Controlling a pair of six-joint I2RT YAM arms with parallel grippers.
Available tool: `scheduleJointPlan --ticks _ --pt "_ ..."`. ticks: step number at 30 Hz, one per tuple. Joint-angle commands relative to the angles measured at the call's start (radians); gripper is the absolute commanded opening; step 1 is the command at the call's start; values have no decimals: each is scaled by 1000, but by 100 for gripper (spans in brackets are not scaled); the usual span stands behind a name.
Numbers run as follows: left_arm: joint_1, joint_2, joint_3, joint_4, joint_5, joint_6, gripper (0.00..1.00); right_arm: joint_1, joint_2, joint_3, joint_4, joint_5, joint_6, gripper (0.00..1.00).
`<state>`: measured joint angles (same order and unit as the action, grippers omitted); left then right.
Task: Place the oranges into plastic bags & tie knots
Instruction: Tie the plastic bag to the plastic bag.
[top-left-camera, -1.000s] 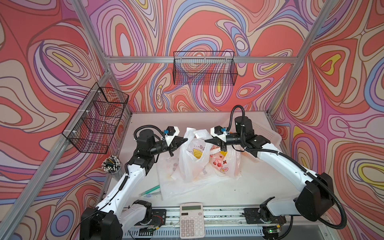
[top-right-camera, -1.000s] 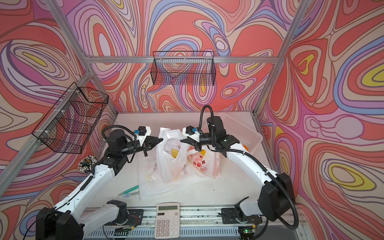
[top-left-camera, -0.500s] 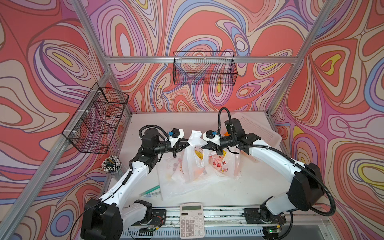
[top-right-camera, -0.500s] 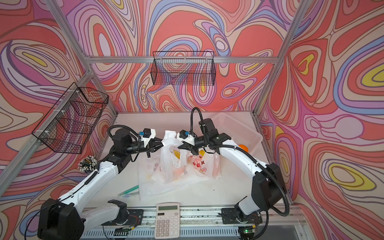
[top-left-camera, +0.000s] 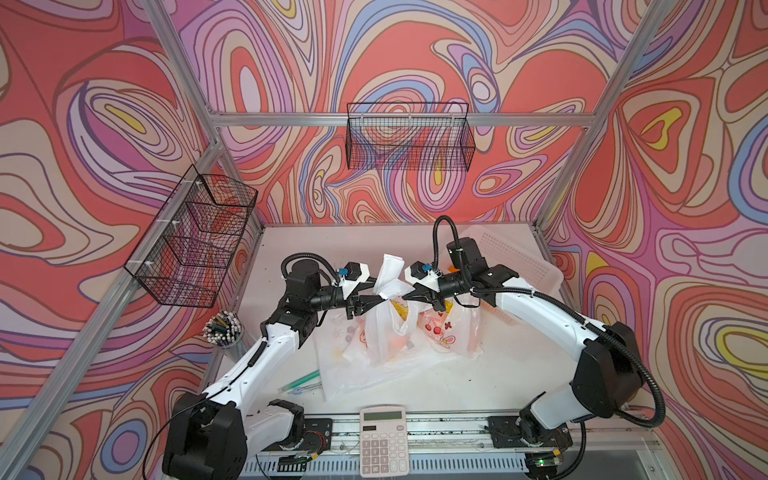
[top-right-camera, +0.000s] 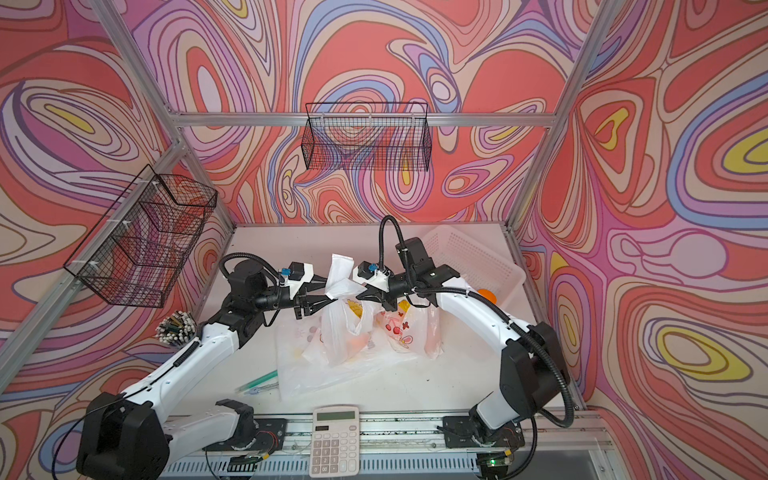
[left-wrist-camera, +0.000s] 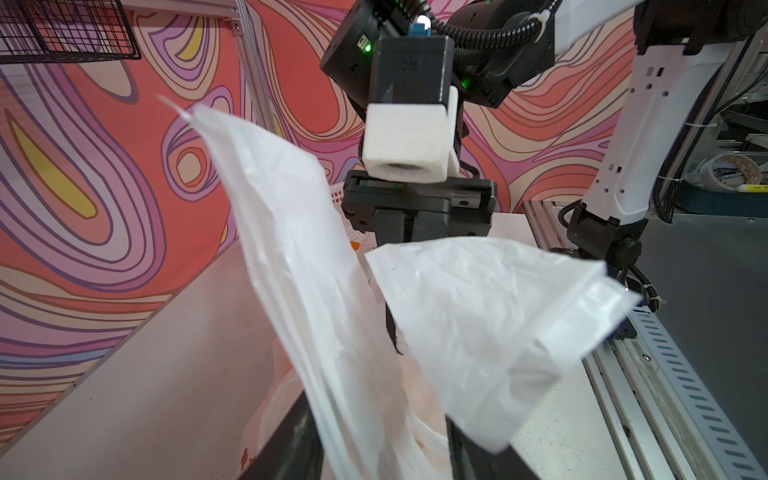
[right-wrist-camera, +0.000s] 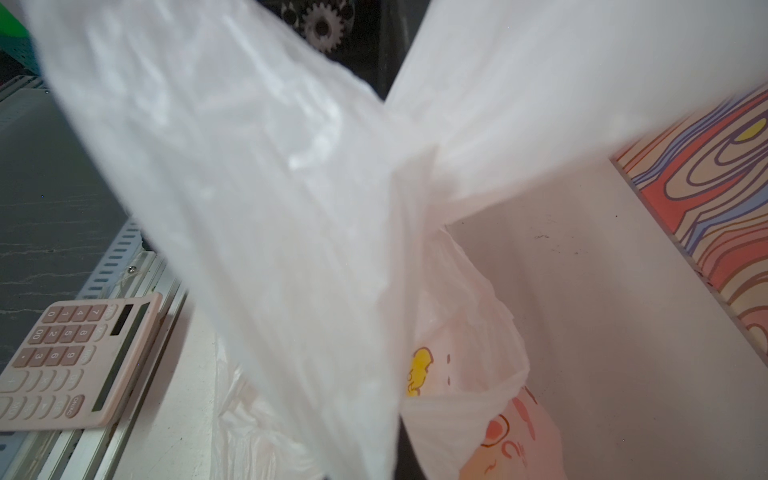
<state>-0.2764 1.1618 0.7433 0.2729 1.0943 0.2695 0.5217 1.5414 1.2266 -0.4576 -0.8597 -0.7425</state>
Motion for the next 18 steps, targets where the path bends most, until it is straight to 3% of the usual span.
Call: scheduleJointPlan --ticks 1,8,18 --pt "-9 -4 -12 -14 38 43 54 4 16 23 -24 -7 -33 0" --pt "-23 -3 -13 -41 59 80 62 4 37 39 -62 11 -48 0" --pt "-45 5 -5 -23 29 69 63 6 43 40 -85 63 -58 0"
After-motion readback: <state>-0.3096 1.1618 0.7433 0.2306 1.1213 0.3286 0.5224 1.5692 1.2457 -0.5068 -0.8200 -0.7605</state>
